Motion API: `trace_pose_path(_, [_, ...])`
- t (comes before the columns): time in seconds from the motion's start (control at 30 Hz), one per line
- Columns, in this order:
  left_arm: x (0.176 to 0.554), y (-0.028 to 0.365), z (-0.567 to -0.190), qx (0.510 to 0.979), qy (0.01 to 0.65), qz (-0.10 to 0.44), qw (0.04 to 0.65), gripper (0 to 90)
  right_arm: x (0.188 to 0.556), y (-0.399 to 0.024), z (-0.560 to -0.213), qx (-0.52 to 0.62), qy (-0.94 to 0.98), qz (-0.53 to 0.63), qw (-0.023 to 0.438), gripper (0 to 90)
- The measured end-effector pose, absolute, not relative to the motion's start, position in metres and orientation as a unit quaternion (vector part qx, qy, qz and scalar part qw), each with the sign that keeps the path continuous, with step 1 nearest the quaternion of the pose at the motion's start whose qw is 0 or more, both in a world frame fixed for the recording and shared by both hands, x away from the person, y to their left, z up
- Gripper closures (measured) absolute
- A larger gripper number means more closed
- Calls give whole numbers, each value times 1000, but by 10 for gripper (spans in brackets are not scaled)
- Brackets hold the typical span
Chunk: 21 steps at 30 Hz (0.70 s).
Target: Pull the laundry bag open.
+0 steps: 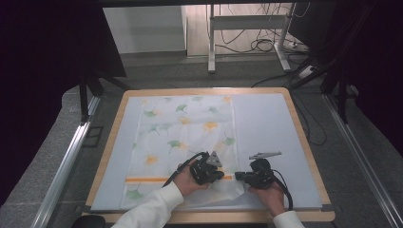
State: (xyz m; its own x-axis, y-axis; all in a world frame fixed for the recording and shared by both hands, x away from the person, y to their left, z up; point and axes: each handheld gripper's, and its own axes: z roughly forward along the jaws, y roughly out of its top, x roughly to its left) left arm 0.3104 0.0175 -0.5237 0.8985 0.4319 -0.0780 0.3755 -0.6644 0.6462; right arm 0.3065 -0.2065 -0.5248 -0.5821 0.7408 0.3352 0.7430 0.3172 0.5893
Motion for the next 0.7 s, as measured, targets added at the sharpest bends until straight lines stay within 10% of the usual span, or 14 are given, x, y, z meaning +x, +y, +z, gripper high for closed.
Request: trace_pose_path(0.7, [306, 50, -527, 899, 253, 33, 356, 900, 306, -207, -525, -455, -812, -366, -1, 894])
